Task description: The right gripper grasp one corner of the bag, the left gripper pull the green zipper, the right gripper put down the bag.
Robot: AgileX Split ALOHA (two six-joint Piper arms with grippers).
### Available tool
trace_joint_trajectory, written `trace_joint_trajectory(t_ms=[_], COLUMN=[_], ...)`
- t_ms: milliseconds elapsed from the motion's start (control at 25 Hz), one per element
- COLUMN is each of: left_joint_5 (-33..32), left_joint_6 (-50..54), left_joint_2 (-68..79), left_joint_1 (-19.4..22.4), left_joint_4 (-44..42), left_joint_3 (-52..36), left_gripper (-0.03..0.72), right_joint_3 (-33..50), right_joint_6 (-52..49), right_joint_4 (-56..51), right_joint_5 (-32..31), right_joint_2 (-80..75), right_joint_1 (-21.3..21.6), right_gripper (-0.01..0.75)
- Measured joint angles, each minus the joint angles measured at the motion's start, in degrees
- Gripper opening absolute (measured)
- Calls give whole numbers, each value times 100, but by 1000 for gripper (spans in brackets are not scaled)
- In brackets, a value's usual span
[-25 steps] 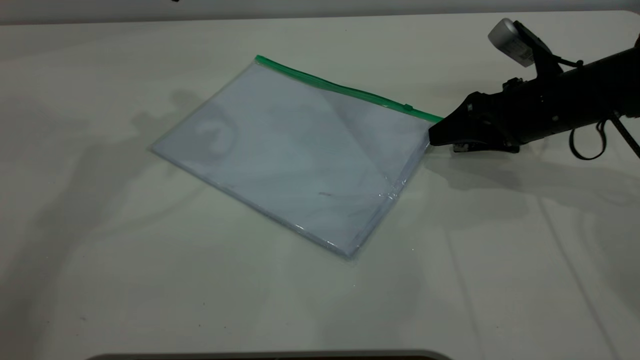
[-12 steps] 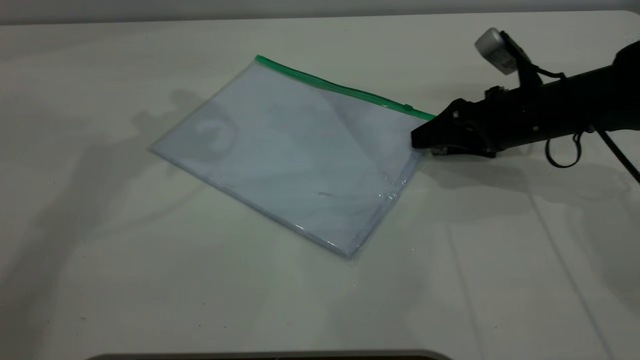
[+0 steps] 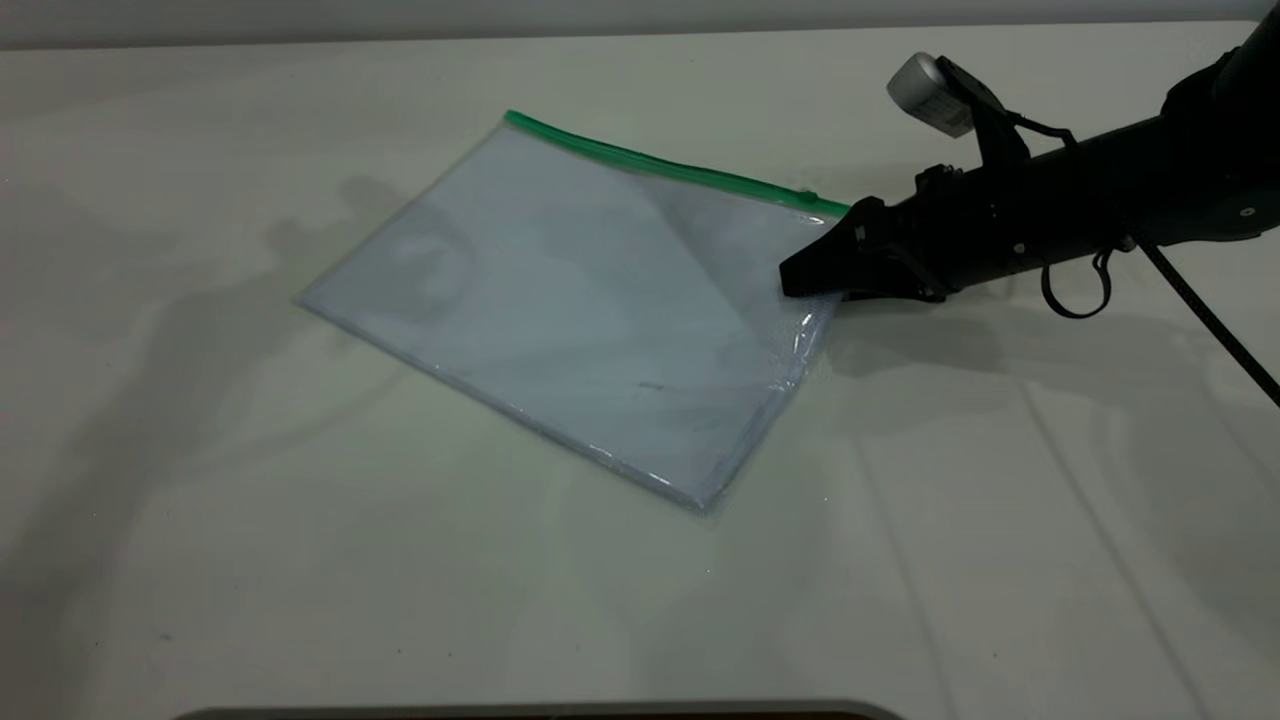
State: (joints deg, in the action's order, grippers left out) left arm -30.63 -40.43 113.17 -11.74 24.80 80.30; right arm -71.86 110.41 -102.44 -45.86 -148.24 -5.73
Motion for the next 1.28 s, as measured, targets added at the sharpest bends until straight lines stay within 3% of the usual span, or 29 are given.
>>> trace_joint_trajectory(t_ms=[320, 560, 800, 1080, 1280], left_joint_5=[2, 18, 26, -53, -90], left_joint_6=[0, -192, -918, -1439, -2517], left_joint_2=[231, 560, 722, 1329, 1527], left_joint_1=[0, -173, -697, -1013, -1167], left_joint_4=[18, 12, 17, 17, 17], left_joint_3=[0, 0, 198, 1085, 1448], left_gripper=[536, 536, 536, 536, 536], right_joint_3=[-134, -173, -175, -175, -175], right_joint_6=[-191, -269, -385, 171, 719], right_joint_4=[0, 251, 856, 891, 979], right_joint_5=[-89, -251, -246, -18, 124], right_joint_2=[-5, 9, 375, 872, 1067], right_joint_1=[0, 0, -68, -351, -404], right_gripper=[46, 35, 35, 35, 35])
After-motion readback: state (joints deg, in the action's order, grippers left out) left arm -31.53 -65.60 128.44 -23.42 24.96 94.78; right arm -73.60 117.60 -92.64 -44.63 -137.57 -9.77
